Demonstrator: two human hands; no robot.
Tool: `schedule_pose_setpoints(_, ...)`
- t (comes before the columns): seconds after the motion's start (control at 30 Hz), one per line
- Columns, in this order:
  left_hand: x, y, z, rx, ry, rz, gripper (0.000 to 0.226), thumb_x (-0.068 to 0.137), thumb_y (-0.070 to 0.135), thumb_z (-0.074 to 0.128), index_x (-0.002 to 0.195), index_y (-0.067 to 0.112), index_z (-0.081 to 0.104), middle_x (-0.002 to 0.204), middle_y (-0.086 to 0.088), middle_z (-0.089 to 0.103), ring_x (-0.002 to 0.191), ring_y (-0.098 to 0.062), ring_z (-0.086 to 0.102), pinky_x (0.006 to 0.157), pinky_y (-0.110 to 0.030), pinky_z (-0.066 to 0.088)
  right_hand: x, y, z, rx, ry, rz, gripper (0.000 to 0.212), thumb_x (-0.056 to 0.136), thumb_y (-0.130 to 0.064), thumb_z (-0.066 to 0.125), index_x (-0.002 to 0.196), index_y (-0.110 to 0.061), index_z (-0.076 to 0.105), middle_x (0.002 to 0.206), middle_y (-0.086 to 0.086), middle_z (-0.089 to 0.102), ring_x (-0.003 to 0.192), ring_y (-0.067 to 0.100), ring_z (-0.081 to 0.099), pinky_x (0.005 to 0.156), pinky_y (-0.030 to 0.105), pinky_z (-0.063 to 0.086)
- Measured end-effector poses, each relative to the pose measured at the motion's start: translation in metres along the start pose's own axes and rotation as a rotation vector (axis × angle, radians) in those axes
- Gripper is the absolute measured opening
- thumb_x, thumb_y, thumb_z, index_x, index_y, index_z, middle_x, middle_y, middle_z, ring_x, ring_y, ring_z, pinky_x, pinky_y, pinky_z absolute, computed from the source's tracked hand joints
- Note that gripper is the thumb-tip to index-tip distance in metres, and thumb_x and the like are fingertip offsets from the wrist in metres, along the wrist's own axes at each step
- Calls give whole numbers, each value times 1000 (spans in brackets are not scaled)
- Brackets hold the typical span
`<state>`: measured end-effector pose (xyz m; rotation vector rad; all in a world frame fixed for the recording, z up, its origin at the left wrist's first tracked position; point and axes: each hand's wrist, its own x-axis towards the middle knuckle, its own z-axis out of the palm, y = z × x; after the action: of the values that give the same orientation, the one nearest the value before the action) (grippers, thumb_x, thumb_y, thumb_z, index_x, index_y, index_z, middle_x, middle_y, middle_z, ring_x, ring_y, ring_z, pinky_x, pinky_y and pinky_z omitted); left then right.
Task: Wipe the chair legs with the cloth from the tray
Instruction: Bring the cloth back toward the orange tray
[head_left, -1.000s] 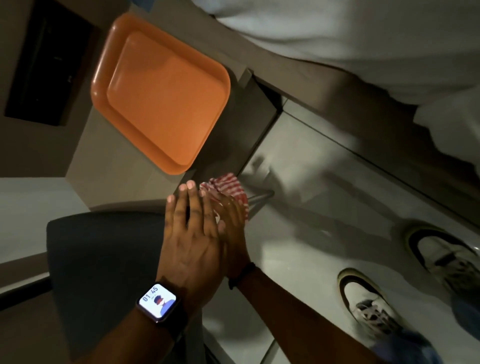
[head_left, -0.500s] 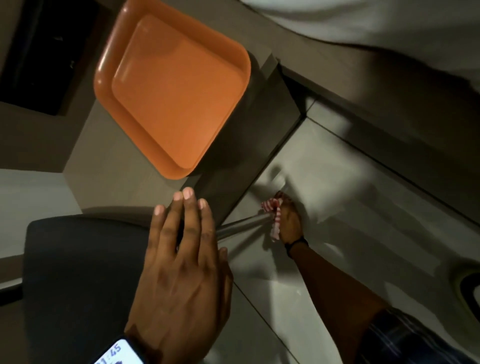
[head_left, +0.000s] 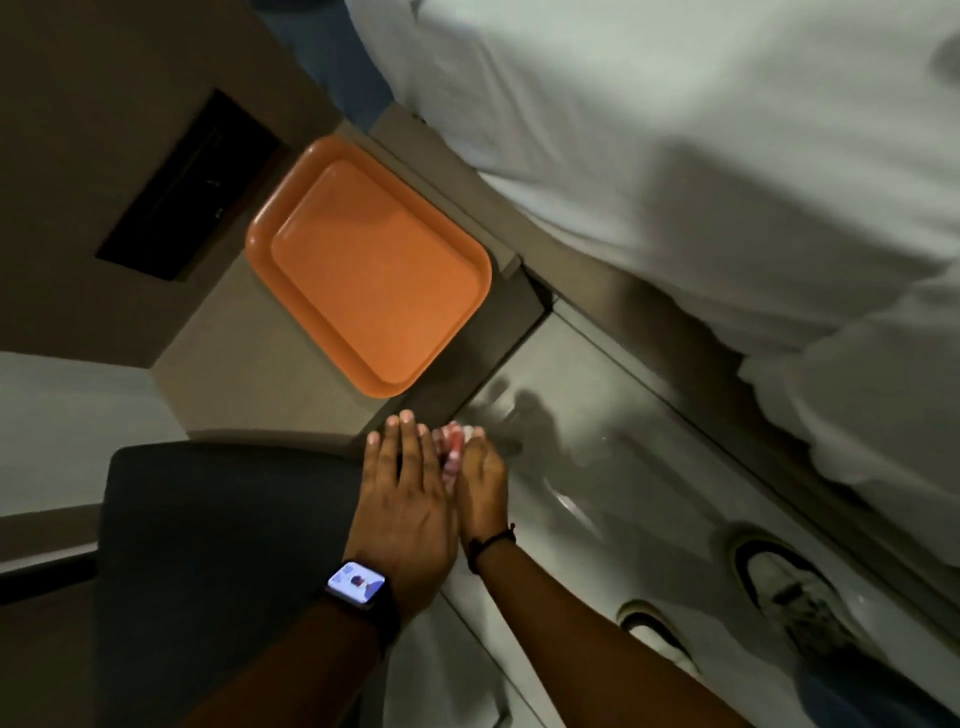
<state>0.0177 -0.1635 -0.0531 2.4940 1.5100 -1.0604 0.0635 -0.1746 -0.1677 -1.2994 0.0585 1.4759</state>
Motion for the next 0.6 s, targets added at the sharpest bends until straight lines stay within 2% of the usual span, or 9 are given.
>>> schedule_pose_setpoints(0.07, 1, -3, -8, -148, -62, -37, 70, 102, 30, 12, 157, -5, -13, 169, -30, -11, 157, -43, -14, 127, -56, -10, -6, -37, -7, 151, 174, 41, 54, 120, -27, 35, 99, -10, 82, 106, 11, 86, 110, 33, 78, 101, 42, 62)
schedule_pose_setpoints(0.13, -1, -3, -23, -541, 6, -76, 66, 107, 33, 19, 162, 9, -8, 173, -17, 1, 160, -32, -5, 130, -46, -3, -18, -76, -14, 181, 208, 14, 63, 119, -33, 34, 89, -16, 87, 94, 1, 88, 96, 18, 82, 92, 35, 61)
schedule_pose_setpoints(0.2, -10, -2, -57, -1086, 42, -110, 57, 106, 48, 29, 161, 36, 20, 163, 7, 39, 154, -15, 25, 126, -27, 22, -44, -123, -6, 115, 125, -3, 57, 119, -38, 34, 108, -15, 84, 110, 6, 87, 108, 20, 81, 105, 39, 59)
schedule_pose_setpoints(0.27, -23, -5, -104, -1555, 25, -69, 46, 97, 65, 41, 140, 51, 52, 135, 25, 65, 133, -2, 54, 108, -17, 42, -71, -167, 13, -30, 18, -74, 46, 118, -34, 38, 119, -19, 82, 122, 8, 84, 120, 30, 76, 106, 40, 59)
schedule_pose_setpoints(0.3, -27, -7, -125, -1682, 40, -77, 47, 93, 69, 48, 132, 48, 60, 126, 22, 72, 124, -2, 63, 103, -22, 50, -83, -185, 24, -146, -48, -161, 38, 117, -27, 44, 120, -25, 83, 125, 1, 84, 123, 26, 75, 106, 35, 60)
schedule_pose_setpoints(0.37, -36, -28, -174, -1879, 110, -161, 44, 89, 66, 59, 123, 40, 69, 114, 11, 79, 109, -10, 73, 90, -33, 62, -108, -229, 57, -455, -243, -369, 40, 113, -12, 53, 135, -37, 75, 146, -18, 73, 141, 6, 65, 119, 22, 51)
schedule_pose_setpoints(0.43, -39, -57, -214, -2026, 201, -232, 28, 97, 44, 61, 119, 32, 72, 109, 1, 81, 102, -19, 76, 84, -34, 64, -121, -274, 85, -663, -374, -457, 51, 112, -9, 53, 144, -47, 64, 159, -27, 58, 152, -4, 50, 127, 18, 40)
schedule_pose_setpoints(0.5, -38, -88, -244, -2113, 260, -280, 24, 103, 26, 56, 120, 22, 73, 113, -6, 80, 102, -23, 76, 84, -32, 62, -123, -314, 105, -589, -405, -466, 47, 108, -13, 53, 143, -40, 69, 156, -17, 65, 147, 5, 60, 123, 25, 50)
schedule_pose_setpoints(0.6, -24, -128, -269, -2299, 222, -343, 26, 103, 21, 54, 121, 11, 70, 117, -14, 78, 108, -34, 74, 97, -49, 58, -97, -359, 136, -354, -295, -261, 42, 112, -18, 55, 153, -22, 61, 152, 9, 70, 137, 32, 70, 113, 52, 61)
